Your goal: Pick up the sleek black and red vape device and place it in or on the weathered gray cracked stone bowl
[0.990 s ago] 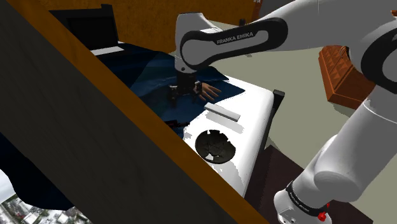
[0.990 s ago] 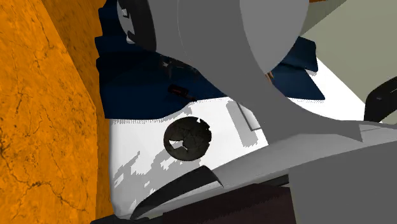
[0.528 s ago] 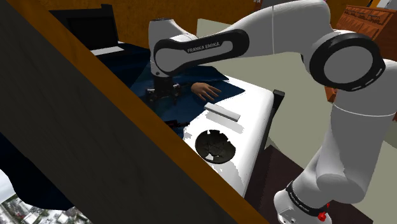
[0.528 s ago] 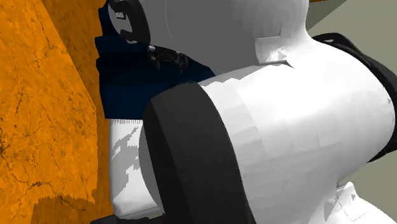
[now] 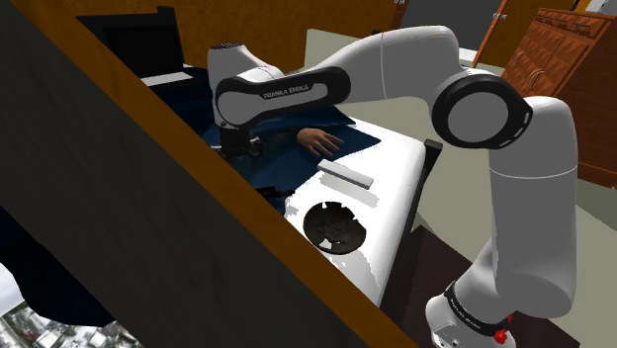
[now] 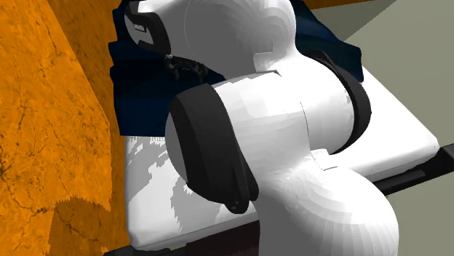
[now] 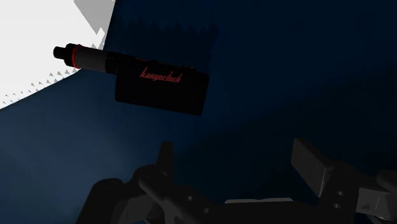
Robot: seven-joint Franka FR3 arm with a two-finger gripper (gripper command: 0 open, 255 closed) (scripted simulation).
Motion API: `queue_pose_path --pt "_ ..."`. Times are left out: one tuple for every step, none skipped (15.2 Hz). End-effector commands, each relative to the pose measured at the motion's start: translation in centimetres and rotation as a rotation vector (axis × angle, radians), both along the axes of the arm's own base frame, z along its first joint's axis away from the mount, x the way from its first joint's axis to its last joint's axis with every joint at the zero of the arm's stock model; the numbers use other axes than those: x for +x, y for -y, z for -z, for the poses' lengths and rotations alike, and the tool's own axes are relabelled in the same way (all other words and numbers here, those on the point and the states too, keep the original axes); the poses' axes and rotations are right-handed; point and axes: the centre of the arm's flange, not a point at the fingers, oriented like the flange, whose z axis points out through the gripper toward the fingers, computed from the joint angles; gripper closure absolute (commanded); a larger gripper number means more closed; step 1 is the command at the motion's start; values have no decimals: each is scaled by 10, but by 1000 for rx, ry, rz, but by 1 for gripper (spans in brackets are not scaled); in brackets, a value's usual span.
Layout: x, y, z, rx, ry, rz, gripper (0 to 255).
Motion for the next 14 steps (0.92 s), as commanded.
queue_pose_path --pt "0 -1 10 0 1 0 0" --pt "0 -1 15 0 1 0 0" --pt "0 -1 24 0 1 0 0" --pt "0 -1 24 0 1 0 0" --pt "0 -1 24 0 1 0 0" --pt "0 -1 24 0 1 0 0" --pt "0 -1 24 0 1 0 0" --pt "0 -1 24 0 1 0 0" --pt "0 -1 24 0 1 0 0" --pt "0 -1 24 0 1 0 0" --pt "0 -1 23 0 1 0 0" --pt "0 -1 23 0 1 0 255" --pt "0 -1 23 0 1 0 255" --pt "0 -1 23 0 1 0 255"
